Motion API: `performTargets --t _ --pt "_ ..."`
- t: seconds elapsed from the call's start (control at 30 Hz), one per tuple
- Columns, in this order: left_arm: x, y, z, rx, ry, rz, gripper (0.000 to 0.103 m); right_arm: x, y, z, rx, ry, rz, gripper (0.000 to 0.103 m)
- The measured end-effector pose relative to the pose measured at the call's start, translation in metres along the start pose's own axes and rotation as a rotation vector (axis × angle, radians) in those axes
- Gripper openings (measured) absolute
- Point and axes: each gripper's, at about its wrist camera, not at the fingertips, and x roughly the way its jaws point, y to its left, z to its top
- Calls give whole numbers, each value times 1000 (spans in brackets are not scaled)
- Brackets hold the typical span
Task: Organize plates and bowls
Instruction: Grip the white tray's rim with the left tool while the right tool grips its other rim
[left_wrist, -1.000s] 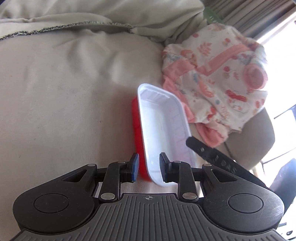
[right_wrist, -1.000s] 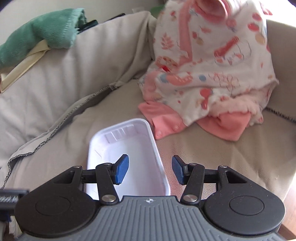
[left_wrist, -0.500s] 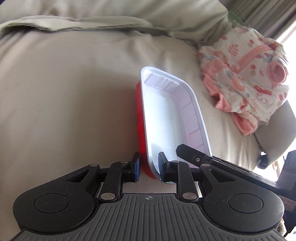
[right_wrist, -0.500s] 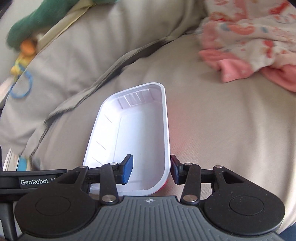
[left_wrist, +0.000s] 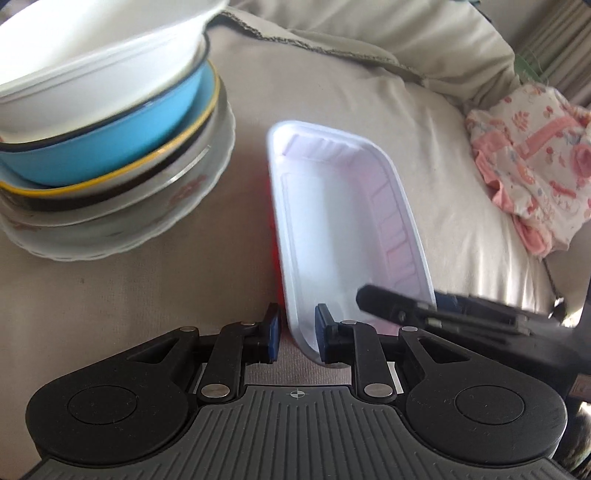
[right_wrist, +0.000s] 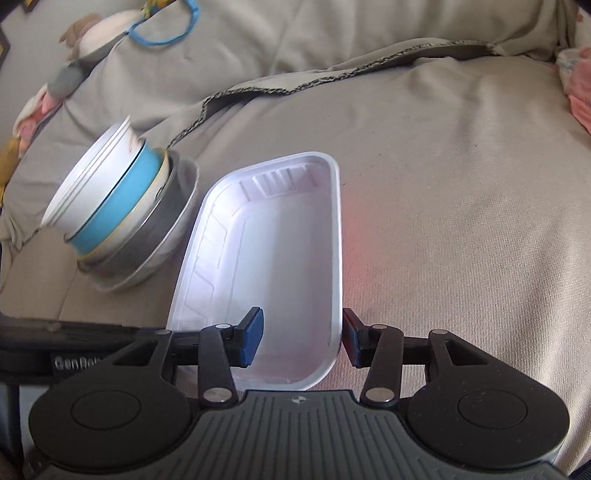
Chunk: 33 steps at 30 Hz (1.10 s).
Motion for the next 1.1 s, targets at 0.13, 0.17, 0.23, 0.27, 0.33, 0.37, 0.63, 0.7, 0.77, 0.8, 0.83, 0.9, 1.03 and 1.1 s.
performTargets --t 0.13,0.17,0.23,0.27,0.33,0.37,0.63,0.7,0.77,0.8,0.83,0.9,1.03,1.1 --pt "1 13 11 -62 -39 2 23 -4 -8 4 37 -28 -46 46" --pt "3 13 14 -67 -44 11 23 -3 -11 6 48 -34 -61 46" --pt "7 14 17 -71 -41 18 23 -1 -16 10 64 -41 -74 46" --pt "9 14 18 -69 -39 20 23 0 -18 11 68 -45 -78 46" --pt "12 11 17 -51 -34 24 23 6 -20 17 72 -48 -83 46" --pt "13 10 16 -42 -32 27 23 9 -20 19 72 -47 -84 46" --pt "1 6 6 -19 20 -55 23 11 -16 14 39 -35 -58 46" --pt "-5 7 9 -20 -14 -33 23 10 -16 12 37 -37 -58 46" --pt "-6 10 16 -35 -46 -1 23 9 -17 12 41 -37 -58 46" --pt "-5 11 20 -44 -51 6 23 8 -17 12 42 -38 -59 46" --pt "-1 11 24 -48 -52 8 23 8 -17 12 40 -38 -60 46" --pt "5 9 28 -38 -49 10 23 8 -17 11 37 -39 -61 46" --pt "17 7 23 -25 0 -14 21 7 -19 9 40 -42 -55 46" --pt "17 7 18 -21 16 -27 20 5 -20 8 43 -40 -51 46"
